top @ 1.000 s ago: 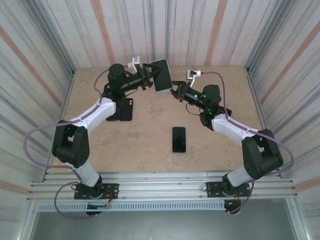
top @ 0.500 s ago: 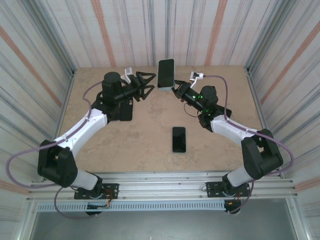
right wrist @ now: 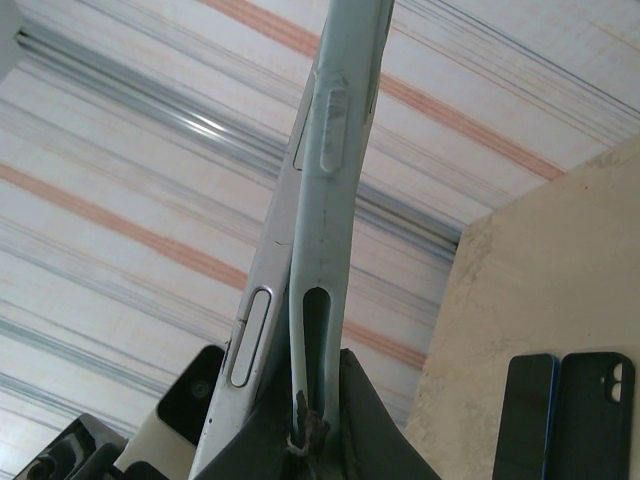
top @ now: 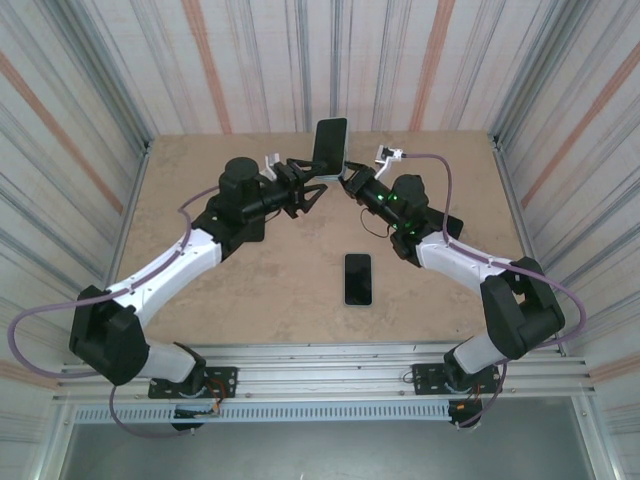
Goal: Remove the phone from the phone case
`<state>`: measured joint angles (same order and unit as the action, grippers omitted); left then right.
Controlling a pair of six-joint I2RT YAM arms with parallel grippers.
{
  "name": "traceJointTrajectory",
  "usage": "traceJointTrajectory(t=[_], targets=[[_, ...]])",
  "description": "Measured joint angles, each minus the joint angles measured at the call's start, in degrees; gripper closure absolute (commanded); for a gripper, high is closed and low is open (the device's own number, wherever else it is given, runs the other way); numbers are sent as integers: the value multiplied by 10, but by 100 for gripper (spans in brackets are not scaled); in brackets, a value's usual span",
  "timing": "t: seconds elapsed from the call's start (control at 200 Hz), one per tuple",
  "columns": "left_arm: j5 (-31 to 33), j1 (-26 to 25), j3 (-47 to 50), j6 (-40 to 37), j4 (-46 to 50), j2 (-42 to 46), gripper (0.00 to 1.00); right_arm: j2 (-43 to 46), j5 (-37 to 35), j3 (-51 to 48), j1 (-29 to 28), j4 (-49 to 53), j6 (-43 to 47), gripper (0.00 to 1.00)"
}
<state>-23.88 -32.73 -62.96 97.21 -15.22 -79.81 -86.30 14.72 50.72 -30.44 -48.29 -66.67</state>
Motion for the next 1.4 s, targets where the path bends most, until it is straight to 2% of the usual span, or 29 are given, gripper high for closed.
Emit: traceJointTrajectory(t=[0.391,0.721,1.077,1.197,1.403], targets=[[7,0,-5,9,-28,-15,54,0,-4,0,-10,4,14,98],[55,-8,-1,12,-33,-17,56,5,-33,-2,-32,8,19,99],[146,-23,19,10,9,1,77,22,-80,-48,-60,-17,27,98],[158,-23,19,10,0,1,86,22,-94,-49,-67,-23,27,98],[165,-24,14,6,-5,1,94,23,-140,-49,-85,-18,27,96]])
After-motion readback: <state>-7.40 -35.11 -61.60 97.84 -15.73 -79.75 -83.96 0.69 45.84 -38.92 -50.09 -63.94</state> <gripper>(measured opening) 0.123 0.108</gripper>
